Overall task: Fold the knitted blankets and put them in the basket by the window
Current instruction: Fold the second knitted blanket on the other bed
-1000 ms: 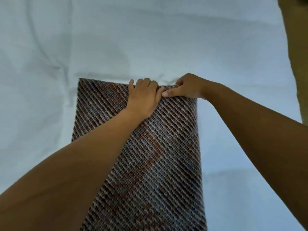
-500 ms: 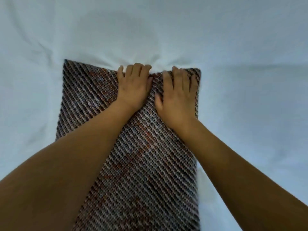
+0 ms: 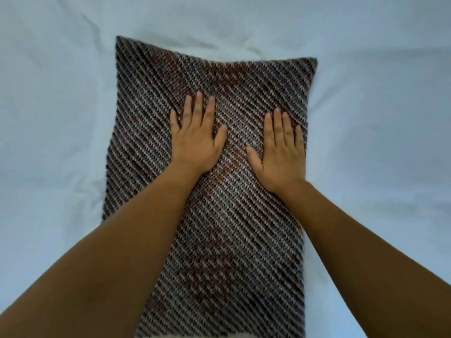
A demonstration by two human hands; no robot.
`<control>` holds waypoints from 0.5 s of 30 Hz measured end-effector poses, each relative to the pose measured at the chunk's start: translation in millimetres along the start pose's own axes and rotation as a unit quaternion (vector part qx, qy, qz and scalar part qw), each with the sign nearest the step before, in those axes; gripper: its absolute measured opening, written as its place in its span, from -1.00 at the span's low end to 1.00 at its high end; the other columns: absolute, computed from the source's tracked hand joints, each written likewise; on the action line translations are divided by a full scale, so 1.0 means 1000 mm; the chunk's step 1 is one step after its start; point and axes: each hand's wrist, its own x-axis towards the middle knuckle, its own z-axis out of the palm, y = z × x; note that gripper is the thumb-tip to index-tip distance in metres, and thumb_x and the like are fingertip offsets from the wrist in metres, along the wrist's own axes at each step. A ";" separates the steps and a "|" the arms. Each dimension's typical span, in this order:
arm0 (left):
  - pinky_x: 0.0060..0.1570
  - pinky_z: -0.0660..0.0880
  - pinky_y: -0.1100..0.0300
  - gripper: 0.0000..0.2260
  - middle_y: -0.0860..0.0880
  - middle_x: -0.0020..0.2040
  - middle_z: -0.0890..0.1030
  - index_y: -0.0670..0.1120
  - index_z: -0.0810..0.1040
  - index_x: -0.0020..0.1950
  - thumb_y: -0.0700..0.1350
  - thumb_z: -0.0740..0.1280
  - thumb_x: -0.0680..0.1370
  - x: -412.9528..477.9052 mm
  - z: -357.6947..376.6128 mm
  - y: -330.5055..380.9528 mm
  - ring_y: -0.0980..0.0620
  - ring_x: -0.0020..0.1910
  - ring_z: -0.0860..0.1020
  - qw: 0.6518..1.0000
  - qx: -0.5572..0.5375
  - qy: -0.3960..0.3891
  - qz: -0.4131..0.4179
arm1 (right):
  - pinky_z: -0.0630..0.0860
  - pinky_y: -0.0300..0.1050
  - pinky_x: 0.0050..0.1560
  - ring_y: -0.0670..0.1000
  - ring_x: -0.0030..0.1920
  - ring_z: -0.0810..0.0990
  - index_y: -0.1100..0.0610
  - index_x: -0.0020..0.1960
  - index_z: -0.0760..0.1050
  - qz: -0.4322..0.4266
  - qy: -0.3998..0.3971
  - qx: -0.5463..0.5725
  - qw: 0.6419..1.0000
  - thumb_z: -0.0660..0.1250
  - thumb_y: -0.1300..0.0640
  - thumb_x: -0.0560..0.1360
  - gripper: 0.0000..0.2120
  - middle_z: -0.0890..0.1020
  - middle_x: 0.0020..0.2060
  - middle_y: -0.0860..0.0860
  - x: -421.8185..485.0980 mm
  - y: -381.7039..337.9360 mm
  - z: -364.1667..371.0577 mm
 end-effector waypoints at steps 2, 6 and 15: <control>0.45 -0.31 -0.07 -0.43 -0.05 0.57 -0.20 0.00 -0.19 0.56 0.16 -0.09 0.63 -0.005 -0.007 0.001 -0.04 0.54 -0.23 1.000 0.001 0.008 0.004 | -0.37 -0.01 0.43 0.07 0.53 -0.23 0.18 0.52 -0.26 0.007 -0.009 -0.016 1.000 -0.12 -0.20 0.56 -0.30 -0.18 0.53 0.13 -0.006 -0.006 -0.014; 0.43 -0.33 -0.03 -0.46 -0.04 0.57 -0.19 -0.04 -0.19 0.56 0.10 -0.09 0.65 -0.066 -0.002 -0.001 -0.01 0.54 -0.23 0.999 -0.009 0.023 0.020 | -0.40 -0.04 0.41 0.08 0.52 -0.27 0.21 0.51 -0.27 -0.011 -0.002 0.044 0.999 -0.06 -0.08 0.61 -0.35 -0.21 0.53 0.14 -0.054 -0.042 -0.025; 0.41 -0.36 0.03 -0.37 -0.02 0.57 -0.17 -0.04 -0.21 0.55 0.21 -0.17 0.55 -0.166 0.052 -0.041 0.02 0.54 -0.22 0.997 -0.018 0.015 -0.068 | -0.44 -0.14 0.38 -0.05 0.45 -0.34 0.11 0.46 -0.36 0.006 -0.025 0.015 1.000 -0.23 -0.23 0.53 -0.33 -0.27 0.49 0.04 -0.138 -0.027 0.036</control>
